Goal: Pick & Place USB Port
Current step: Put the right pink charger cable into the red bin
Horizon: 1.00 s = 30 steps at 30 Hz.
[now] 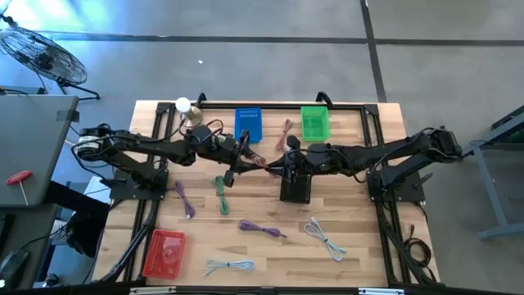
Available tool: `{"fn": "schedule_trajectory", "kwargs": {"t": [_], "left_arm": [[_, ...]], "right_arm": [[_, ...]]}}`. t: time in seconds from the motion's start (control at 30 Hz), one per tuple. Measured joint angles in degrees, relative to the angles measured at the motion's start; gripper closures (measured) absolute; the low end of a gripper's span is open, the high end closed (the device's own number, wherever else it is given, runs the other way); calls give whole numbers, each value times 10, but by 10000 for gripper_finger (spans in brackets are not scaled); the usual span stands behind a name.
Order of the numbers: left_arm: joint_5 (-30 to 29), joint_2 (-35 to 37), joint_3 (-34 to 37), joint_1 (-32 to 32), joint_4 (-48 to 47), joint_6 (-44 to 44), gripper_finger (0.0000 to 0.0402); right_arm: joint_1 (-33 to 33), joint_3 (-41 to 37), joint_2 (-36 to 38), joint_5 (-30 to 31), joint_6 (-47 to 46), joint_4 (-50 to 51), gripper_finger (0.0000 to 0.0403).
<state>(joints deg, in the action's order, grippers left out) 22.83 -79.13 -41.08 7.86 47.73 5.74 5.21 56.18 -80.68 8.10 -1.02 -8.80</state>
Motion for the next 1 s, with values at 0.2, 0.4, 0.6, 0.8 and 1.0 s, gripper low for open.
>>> {"fn": "schedule_trajectory", "kwargs": {"t": [0.2,0.4,0.6,0.8,1.0], "left_arm": [[-5,0,0,0,-21,-21,385],[-13,8,0,0,-52,-32,391],[-16,74,0,-1,-173,-135,392],[-146,190,0,-47,-355,-245,392],[-406,297,-74,-127,-661,-130,392]], "right_arm": [[1,0,0,5,0,4,317],[17,0,12,21,-4,25,268],[34,0,54,51,-1,62,231],[44,0,73,91,-1,90,222],[42,0,73,98,0,105,232]]}}
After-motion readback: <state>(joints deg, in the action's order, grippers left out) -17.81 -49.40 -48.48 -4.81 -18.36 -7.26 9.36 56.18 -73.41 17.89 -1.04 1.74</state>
